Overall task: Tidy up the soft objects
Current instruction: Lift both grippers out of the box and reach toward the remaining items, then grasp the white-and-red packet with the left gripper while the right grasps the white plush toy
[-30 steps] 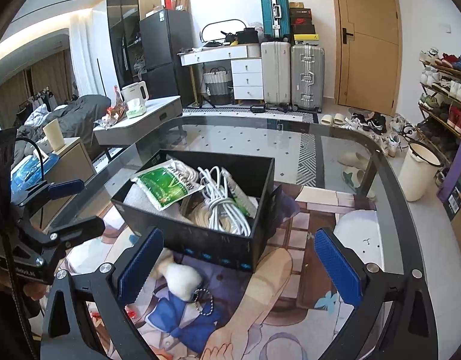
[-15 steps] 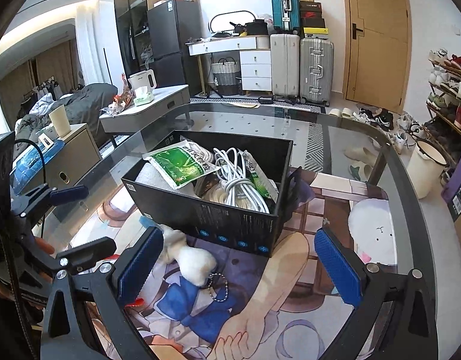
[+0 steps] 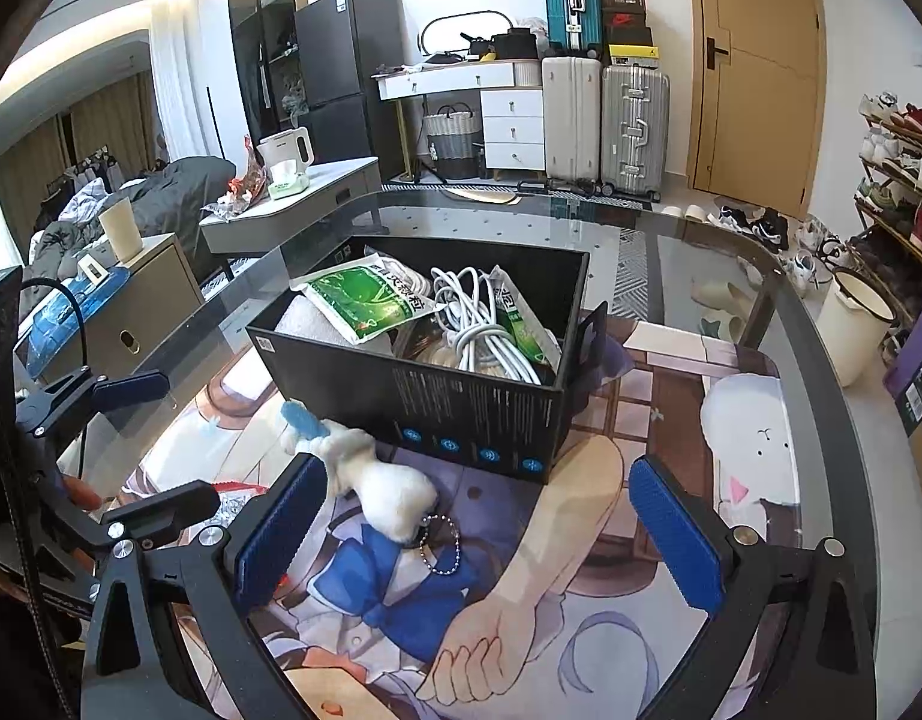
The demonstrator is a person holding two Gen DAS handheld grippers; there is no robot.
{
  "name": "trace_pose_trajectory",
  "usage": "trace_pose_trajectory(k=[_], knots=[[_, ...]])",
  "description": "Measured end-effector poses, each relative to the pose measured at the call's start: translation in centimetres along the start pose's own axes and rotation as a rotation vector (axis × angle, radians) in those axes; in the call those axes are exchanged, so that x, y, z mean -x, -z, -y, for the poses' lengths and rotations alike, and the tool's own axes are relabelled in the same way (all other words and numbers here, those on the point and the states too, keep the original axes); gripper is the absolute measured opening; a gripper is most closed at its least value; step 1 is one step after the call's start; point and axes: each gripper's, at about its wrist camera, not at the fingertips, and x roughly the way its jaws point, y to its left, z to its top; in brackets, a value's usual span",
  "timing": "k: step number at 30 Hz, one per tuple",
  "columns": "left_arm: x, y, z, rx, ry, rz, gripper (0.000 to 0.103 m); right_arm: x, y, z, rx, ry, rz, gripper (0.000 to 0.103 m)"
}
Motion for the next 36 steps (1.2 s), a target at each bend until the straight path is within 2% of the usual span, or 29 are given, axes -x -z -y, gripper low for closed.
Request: trace_pose_trajectory(k=[10, 26, 36], knots=[[-0.3, 1.2, 1.0, -0.059, 0.047, -0.050, 0.103, -0.7, 0.4, -0.4, 0.014, -0.009, -0.022, 0.102], [-1.5, 2.1, 2.0, -0.124, 0.039, -0.126, 0.103, -1.9, 0.8, -0.8, 0.025, -0.017, -0.056, 0.102], [-2.4, 2.4, 1.9, -0.117, 0.052, -0.166, 0.103, -2.3, 1.0, -0.8, 0.027, -0.019, -0.070, 0.102]])
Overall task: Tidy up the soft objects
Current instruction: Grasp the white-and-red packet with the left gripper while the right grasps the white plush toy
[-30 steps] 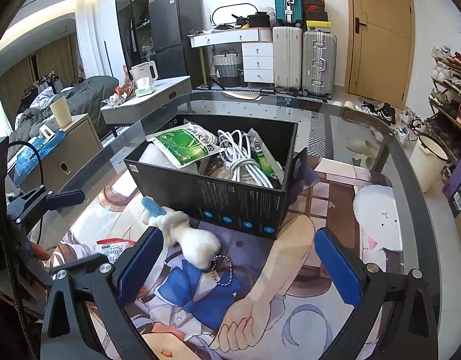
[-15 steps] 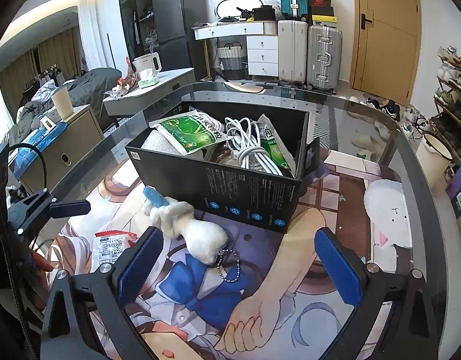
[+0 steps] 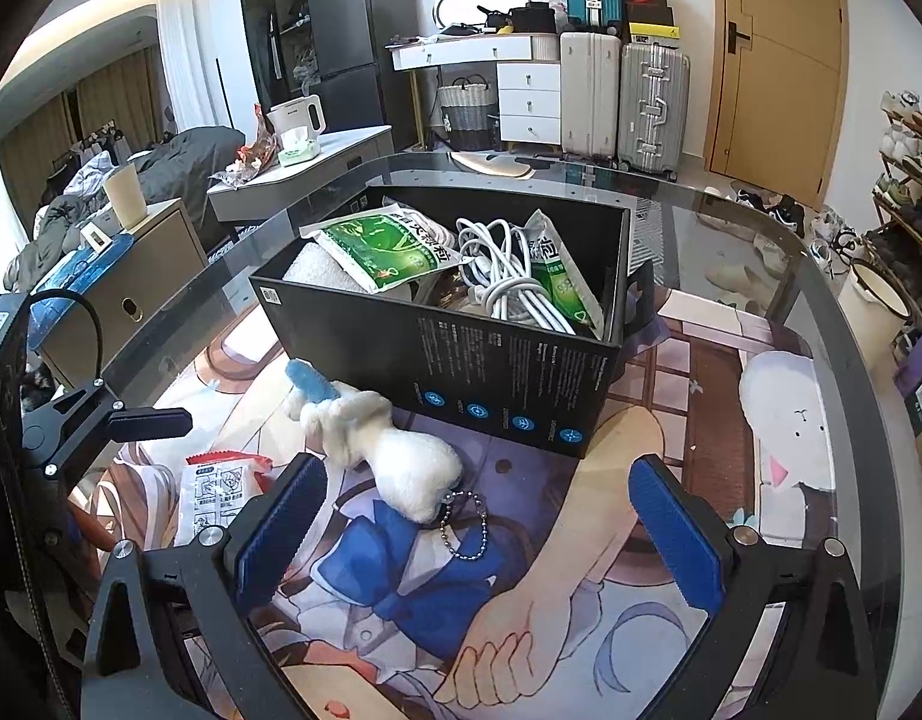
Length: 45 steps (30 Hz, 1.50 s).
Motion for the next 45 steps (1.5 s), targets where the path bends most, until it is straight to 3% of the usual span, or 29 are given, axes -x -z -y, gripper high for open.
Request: trace_pose_trajectory(k=[3, 5, 9, 15, 23, 45], knots=[[-0.1, 0.0, 0.0, -0.002, 0.019, -0.005, 0.100, -0.1, 0.1, 0.1, -0.002, -0.001, -0.005, 0.102], [-0.2, 0.1, 0.2, -0.016, 0.020, -0.011, 0.088, -0.3, 0.1, 0.1, -0.001, 0.001, -0.009, 0.102], [0.1, 0.3, 0.3, -0.024, 0.023, -0.007, 0.076, -0.5, 0.1, -0.1, 0.006, -0.002, -0.013, 0.102], [0.7, 0.3, 1.1, -0.075, -0.046, 0.024, 0.058, -0.7, 0.1, -0.2, 0.005, -0.009, -0.015, 0.102], [1.4, 0.4, 0.5, -0.060, -0.049, 0.048, 0.055, -1.3, 0.2, -0.6, 0.009, -0.018, -0.026, 0.102], [2.4, 0.6, -4.5, 0.139, -0.038, 0.119, 0.055, -5.8, -0.5, -2.6, -0.017, -0.013, -0.119, 0.102]])
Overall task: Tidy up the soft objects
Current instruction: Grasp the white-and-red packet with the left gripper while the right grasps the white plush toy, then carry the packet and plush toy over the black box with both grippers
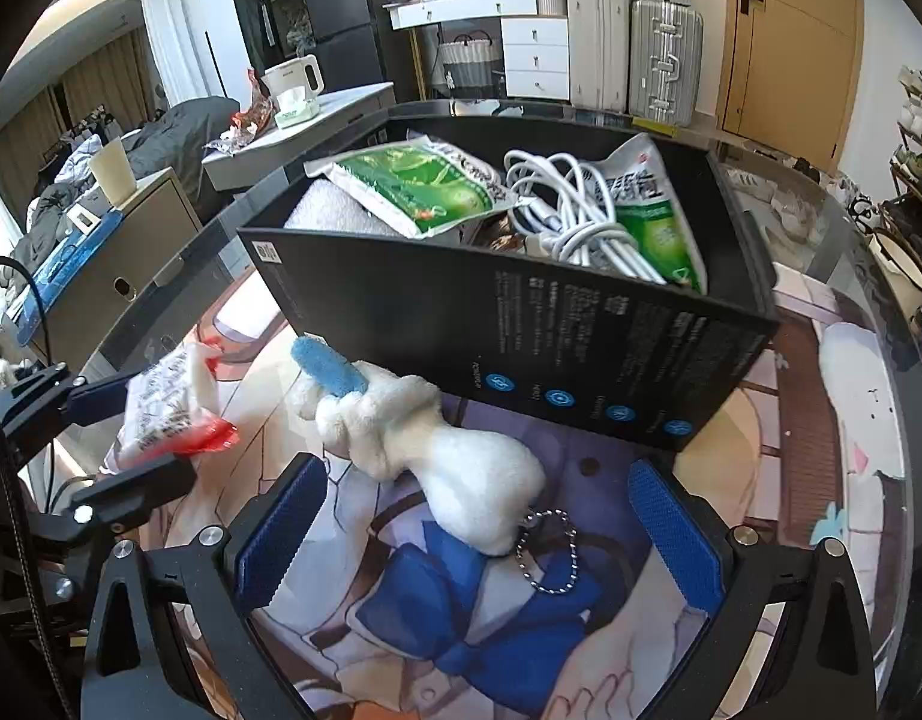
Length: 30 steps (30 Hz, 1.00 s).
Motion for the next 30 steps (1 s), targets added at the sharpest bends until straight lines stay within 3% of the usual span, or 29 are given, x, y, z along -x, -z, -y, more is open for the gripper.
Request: trace_pose_trajectory(k=[8, 13, 15, 30], knots=[[0.1, 0.3, -0.8, 0.027, -0.009, 0.008, 0.055, -1.1, -0.4, -0.8, 0.000, 0.042, -0.014, 0.100], [0.2, 0.3, -0.9, 0.034, -0.015, 0.011, 0.055, -1.0, -0.5, -1.4, 0.030, 0.055, -0.002, 0.080], [0.2, 0.3, -0.8, 0.033, -0.020, 0.013, 0.055, -0.6, -0.4, -1.3, 0.037, 0.049, 0.004, 0.064], [0.3, -0.2, 0.3, 0.015, -0.025, 0.009, 0.055, 1.6, 0.9, -0.5, 0.063, 0.045, 0.042, 0.061]])
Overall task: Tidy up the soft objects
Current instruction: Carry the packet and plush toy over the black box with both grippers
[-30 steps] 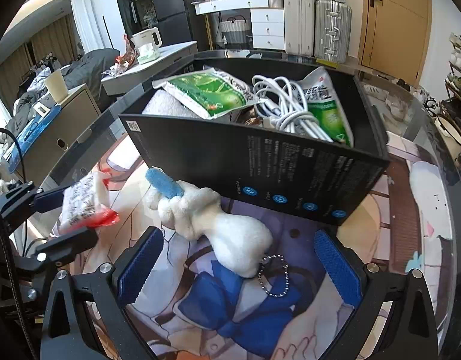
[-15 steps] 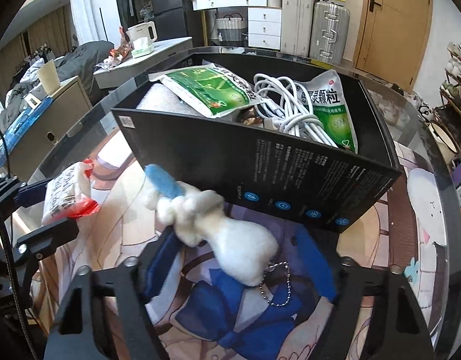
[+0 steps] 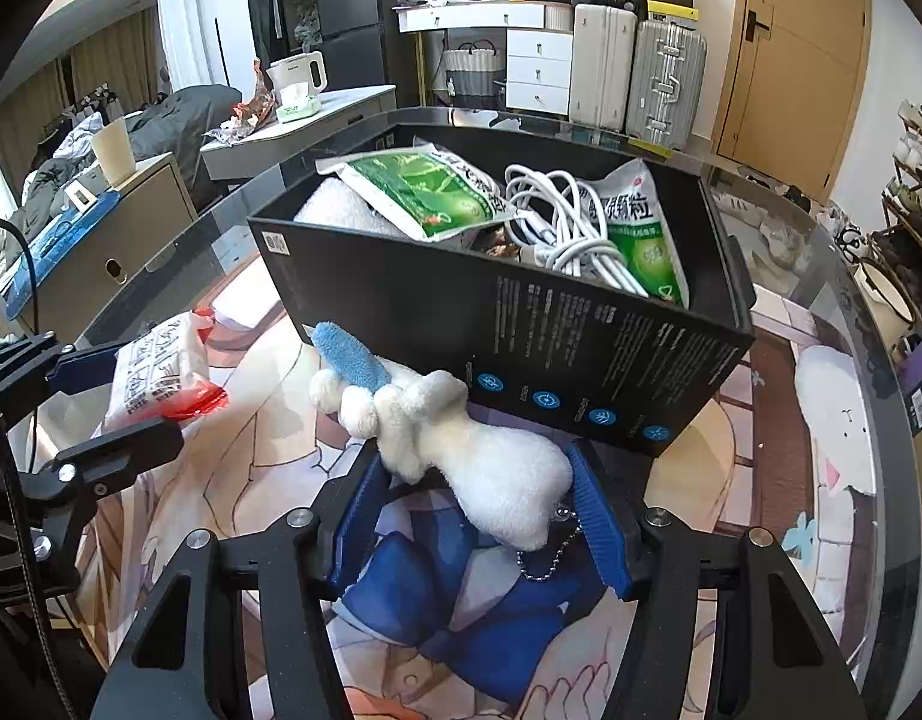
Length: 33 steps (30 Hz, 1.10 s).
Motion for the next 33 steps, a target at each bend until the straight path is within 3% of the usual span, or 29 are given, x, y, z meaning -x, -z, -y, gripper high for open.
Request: trace_pose_trajectory(k=[12, 23, 33], knots=[[1.5, -1.2, 0.1, 0.017, 0.000, 0.039, 0.055, 3.9, -0.4, 0.4, 0.015, -0.012, 0.076, 0.061], [3.3, -3.5, 0.3, 0.019, -0.011, 0.090, 0.055, 8.1, -1.0, 2.5, -0.048, -0.032, 0.178, 0.061], [3.1, -6.3, 1.4, 0.019, 0.022, 0.138, 0.055, 10.4, -1.3, 4.4, -0.120, -0.034, 0.273, 0.061]])
